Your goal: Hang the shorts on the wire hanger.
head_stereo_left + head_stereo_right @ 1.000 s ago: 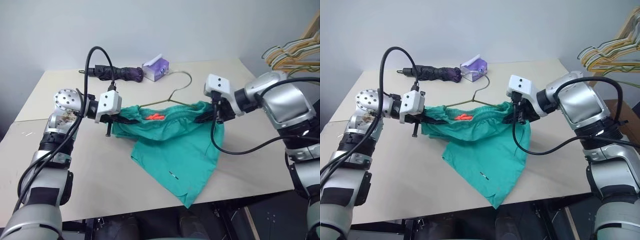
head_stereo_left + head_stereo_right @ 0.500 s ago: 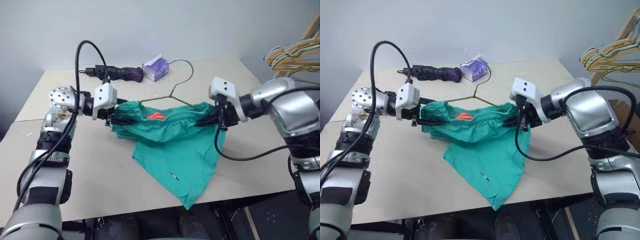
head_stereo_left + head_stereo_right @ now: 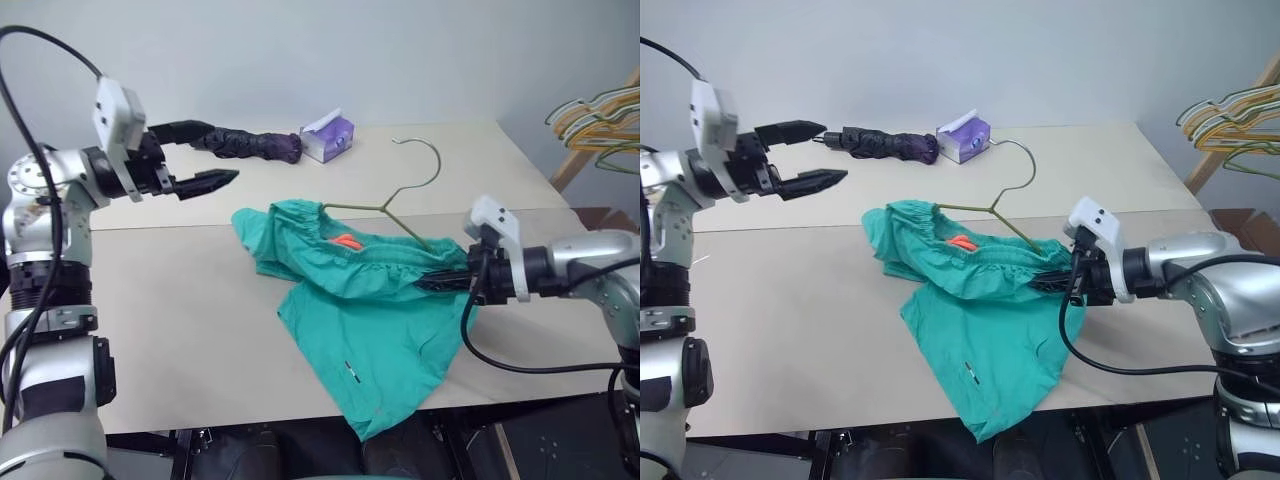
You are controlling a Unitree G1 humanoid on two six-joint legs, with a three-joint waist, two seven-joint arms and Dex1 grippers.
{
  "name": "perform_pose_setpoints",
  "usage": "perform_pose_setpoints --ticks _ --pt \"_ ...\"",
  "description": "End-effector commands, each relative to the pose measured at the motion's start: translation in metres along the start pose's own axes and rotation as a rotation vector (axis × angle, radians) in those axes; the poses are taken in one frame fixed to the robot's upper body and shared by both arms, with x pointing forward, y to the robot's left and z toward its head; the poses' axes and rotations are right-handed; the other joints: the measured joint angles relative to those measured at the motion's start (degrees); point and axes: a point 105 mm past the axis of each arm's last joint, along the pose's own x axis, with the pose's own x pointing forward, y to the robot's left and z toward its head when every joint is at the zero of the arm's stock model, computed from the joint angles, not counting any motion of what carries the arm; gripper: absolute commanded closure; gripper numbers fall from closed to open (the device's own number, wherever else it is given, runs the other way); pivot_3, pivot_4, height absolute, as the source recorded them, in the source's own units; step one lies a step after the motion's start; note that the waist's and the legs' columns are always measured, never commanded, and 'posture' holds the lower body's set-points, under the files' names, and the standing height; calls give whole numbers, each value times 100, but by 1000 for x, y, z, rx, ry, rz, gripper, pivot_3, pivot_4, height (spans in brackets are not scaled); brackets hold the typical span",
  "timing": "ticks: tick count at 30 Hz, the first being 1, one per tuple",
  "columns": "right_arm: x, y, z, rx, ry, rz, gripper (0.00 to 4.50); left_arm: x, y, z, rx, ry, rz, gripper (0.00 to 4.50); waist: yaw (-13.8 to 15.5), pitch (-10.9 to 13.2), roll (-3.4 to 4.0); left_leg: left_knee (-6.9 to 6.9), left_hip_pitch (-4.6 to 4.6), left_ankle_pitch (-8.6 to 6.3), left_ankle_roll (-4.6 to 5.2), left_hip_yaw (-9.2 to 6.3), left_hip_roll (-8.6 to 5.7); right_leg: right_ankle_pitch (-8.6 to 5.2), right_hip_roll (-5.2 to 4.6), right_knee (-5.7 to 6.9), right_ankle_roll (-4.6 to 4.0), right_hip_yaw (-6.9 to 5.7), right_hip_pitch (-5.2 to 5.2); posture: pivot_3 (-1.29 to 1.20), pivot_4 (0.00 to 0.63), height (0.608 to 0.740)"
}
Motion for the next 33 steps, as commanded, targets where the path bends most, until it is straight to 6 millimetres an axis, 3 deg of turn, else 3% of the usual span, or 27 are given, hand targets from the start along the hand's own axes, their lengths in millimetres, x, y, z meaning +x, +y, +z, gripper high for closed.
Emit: perform_pose_setpoints --ticks 1,10,19,24,33 --pt "-13 1 2 29 -56 -91 4500 2 -8 27 -56 -104 6 66 37 2 -3 0 1 0 0 -1 1 0 1 -1 0 0 2 -39 101 740" --pt "-26 -18 -27 239 -85 -415 4500 34 -57 61 -190 -285 -154 66 107 3 -5 -1 5 0 0 2 0 0 1 -5 0 1 8 -97 97 740" --pt "-55 -27 -52 361 -105 -641 4500 54 -89 72 -271 -371 -299 66 -55 2 -4 -1 6 0 0 4 -1 0 2 -11 0 3 10 -176 79 740" --pt "-81 -39 -62 425 -135 -793 4500 67 -94 71 -293 -396 -359 66 -226 -3 3 -1 8 0 0 3 -1 0 4 -12 -1 4 13 -251 63 740" --pt "-137 -54 -83 559 -160 -1090 4500 78 -91 69 -282 -418 -405 66 -783 -26 39 -1 4 0 0 4 -3 -1 2 -19 0 8 17 -317 46 740"
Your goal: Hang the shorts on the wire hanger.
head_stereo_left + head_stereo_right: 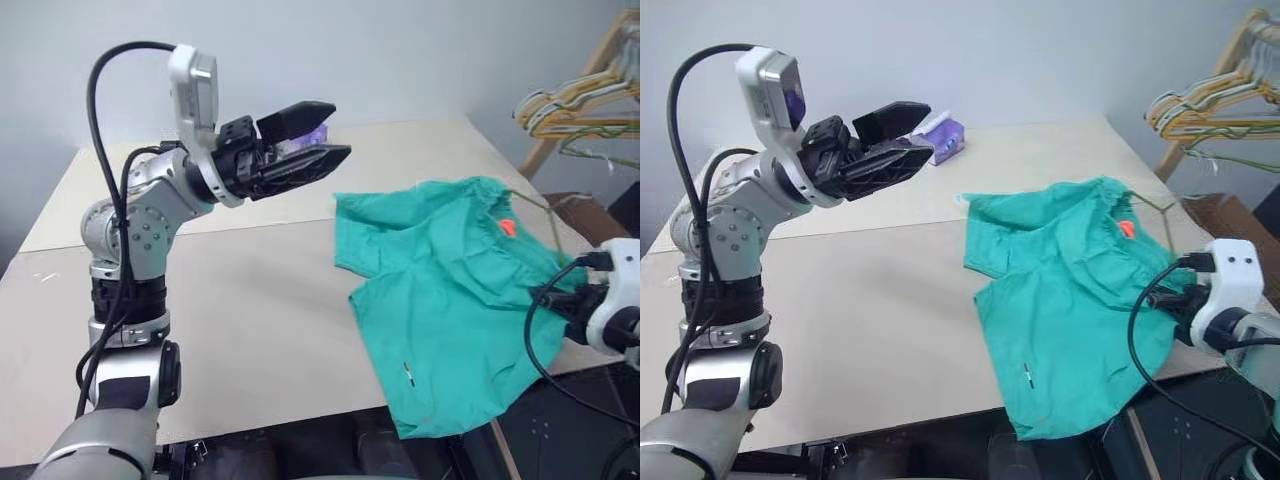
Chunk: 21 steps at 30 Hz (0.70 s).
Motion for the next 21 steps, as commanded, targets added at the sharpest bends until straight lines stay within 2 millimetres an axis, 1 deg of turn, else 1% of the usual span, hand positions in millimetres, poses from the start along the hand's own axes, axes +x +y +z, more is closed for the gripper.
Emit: perform_pose_setpoints --ticks 1,3,5,8,11,16,21 --pt "-16 -28 18 48 -77 -154 4500 5 -2 9 55 -8 -36 66 -132 -5 8 0 0 0 0 0 0 0 0 2 0 1 1 -318 46 740" --pt "-21 -43 27 80 -100 -232 4500 5 -2 9 56 -8 -38 66 -270 -6 11 0 6 0 0 -1 0 0 1 3 0 1 11 -320 47 740" --pt "-25 -55 36 103 -115 -305 4500 5 -2 8 58 -5 -39 66 -398 -7 13 -2 33 0 1 1 0 -2 2 0 3 4 39 -316 49 740" --pt "-30 -70 53 142 -144 -389 4500 5 -2 7 62 0 -39 66 -536 -10 18 -21 82 -4 6 6 0 -22 2 -16 32 11 83 -309 49 740" --pt "-33 -82 72 195 -174 -466 4500 4 -2 8 66 -1 -34 66 -625 -15 26 -24 87 -6 10 7 1 -29 4 -16 44 16 84 -302 48 740" --pt "-32 -99 93 338 -191 -535 4500 5 -1 10 85 -4 -19 66 -640 -18 31 -26 88 -7 12 12 0 -29 4 -18 45 25 83 -284 44 740" --pt "-30 -117 107 521 -190 -560 4500 5 -2 10 98 -3 -12 66 -597 -21 38 -27 86 -7 12 15 -4 -27 0 -19 42 28 78 -268 38 740"
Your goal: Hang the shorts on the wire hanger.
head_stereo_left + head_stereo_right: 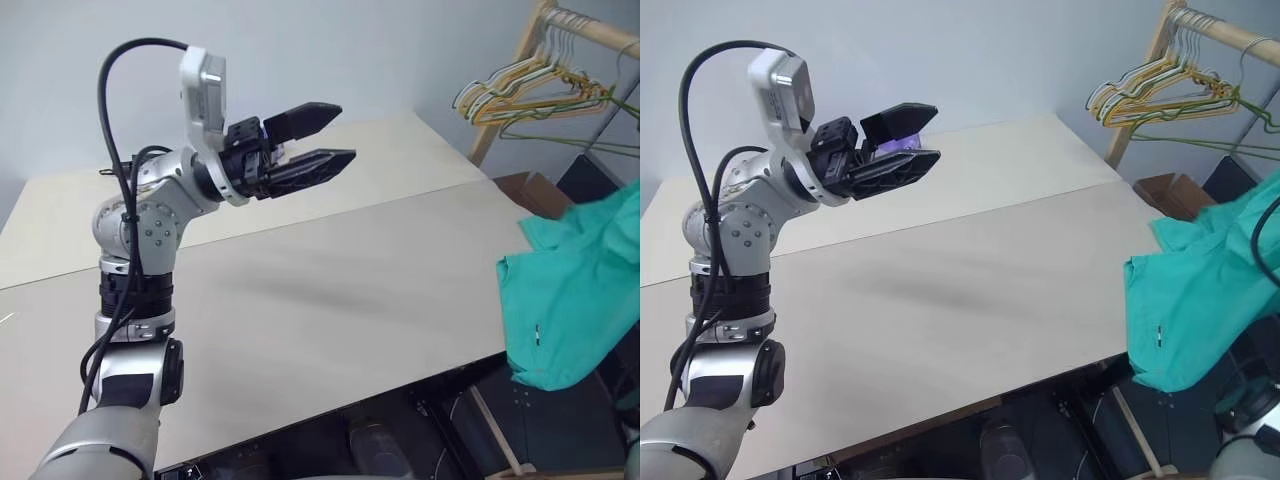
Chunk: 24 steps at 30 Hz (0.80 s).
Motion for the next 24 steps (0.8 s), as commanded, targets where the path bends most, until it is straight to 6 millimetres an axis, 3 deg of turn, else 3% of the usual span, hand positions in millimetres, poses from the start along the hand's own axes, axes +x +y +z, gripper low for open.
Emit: perform_pose_setpoints --ticks 1,9,14,17,24 --pt "-1 -15 22 93 -28 -58 4500 1 -4 12 66 -16 -3 66 13 0 1 -2 0 0 0 1 0 0 -1 -2 -1 0 0 -265 37 740" --pt "23 -40 37 226 -36 -138 4500 -3 -5 16 94 -10 16 66 41 -1 2 -5 -4 0 0 5 -6 15 -9 -11 -25 0 0 -225 28 740" --pt "34 -40 36 260 -12 -114 4500 -6 -6 19 111 -1 34 66 34 -1 2 -5 1 0 0 7 -6 11 -8 -9 -19 2 2 -200 26 740" --pt "39 -33 29 226 13 -92 3825 -9 -7 20 120 3 50 0 36 -2 3 -6 3 0 0 8 -6 11 -6 -10 -19 4 3 -185 29 740" --pt "38 -15 25 160 -7 -63 1424 -15 -8 22 134 18 76 0 155 -2 4 -6 3 0 0 8 -6 12 -6 -8 -18 7 3 -155 39 740"
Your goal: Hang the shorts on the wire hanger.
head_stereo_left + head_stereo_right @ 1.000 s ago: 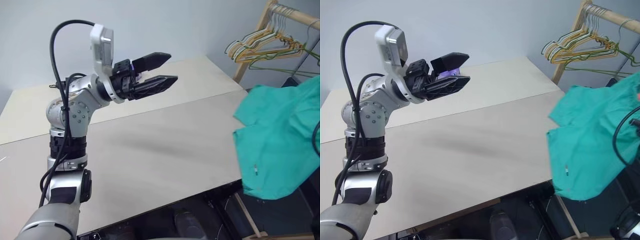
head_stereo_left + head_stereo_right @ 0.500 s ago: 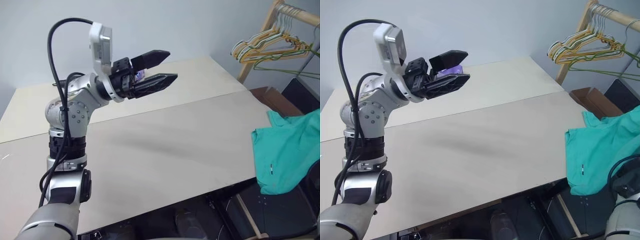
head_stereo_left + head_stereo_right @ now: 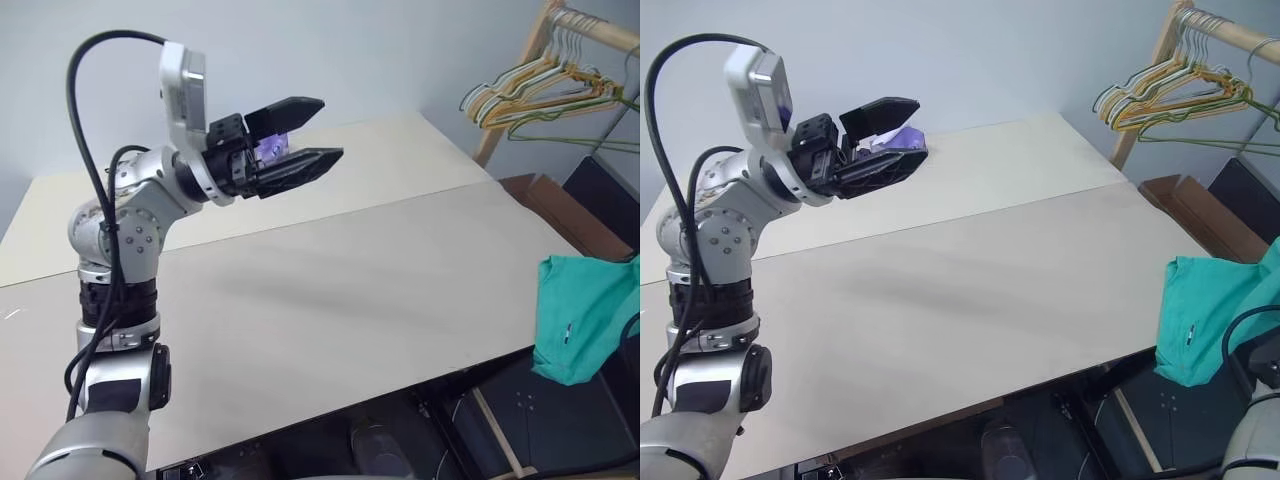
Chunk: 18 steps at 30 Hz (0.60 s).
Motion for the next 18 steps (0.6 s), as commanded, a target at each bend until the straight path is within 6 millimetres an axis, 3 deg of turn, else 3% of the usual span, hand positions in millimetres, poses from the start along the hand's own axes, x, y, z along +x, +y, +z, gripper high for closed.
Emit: perform_pose_setpoints --ticks 1,4,7,12,18 --pt "-11 6 11 -38 -79 9 1040 -5 -3 13 48 -21 14 0 65 0 1 -1 0 0 0 0 0 0 0 0 0 0 0 -153 39 740" --pt "-17 9 11 -122 -138 -52 20 -6 -3 14 49 -18 17 0 162 -1 2 1 -1 0 0 0 -1 1 -1 1 -1 0 0 -152 36 740" --pt "-25 14 13 -215 -227 -105 20 -7 -2 14 48 -16 20 0 240 -1 3 3 -2 0 0 1 -2 4 -3 0 -3 3 -2 -156 42 740" --pt "-55 23 28 -372 -561 -277 20 -6 0 12 38 -9 20 0 338 -1 4 6 -7 0 0 1 -2 4 -3 0 0 4 -7 -177 53 740" --pt "-106 73 15 -704 -1081 -272 20 -13 6 2 57 38 68 0 351 0 4 4 -7 0 0 2 -2 3 -2 -1 3 6 -12 -170 57 740"
